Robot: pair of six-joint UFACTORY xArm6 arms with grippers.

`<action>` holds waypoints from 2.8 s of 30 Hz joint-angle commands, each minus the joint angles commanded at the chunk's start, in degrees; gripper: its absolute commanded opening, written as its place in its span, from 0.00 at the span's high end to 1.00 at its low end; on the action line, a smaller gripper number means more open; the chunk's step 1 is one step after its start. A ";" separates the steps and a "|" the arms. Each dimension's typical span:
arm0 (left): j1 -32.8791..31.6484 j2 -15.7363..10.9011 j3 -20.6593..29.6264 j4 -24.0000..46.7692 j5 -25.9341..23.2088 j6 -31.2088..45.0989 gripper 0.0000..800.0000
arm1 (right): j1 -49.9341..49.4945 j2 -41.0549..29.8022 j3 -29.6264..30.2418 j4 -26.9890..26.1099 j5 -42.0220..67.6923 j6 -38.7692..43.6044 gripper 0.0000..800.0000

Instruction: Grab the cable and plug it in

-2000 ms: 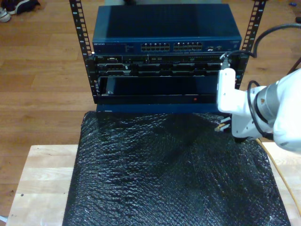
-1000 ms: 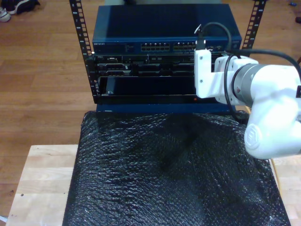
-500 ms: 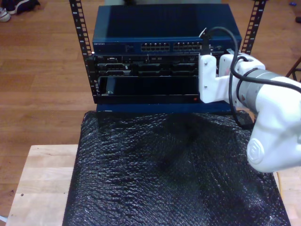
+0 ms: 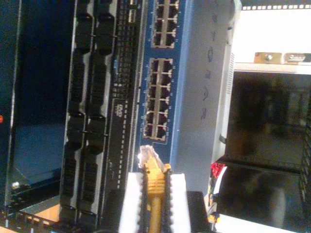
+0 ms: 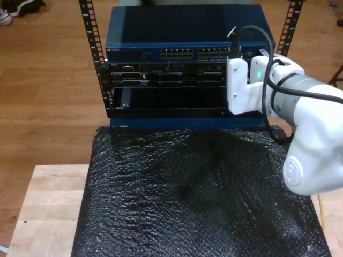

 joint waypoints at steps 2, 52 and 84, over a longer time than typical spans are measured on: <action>0.00 0.00 0.00 0.00 0.00 0.00 0.00 | 0.00 0.00 0.09 -0.09 0.09 -0.09 1.00; 0.00 0.00 0.00 0.00 0.00 0.00 0.00 | -3.34 25.76 -0.79 0.00 -47.38 1.23 1.00; 0.00 0.00 0.00 0.00 0.00 0.00 0.00 | 8.88 51.87 -25.67 25.32 -57.93 -1.93 1.00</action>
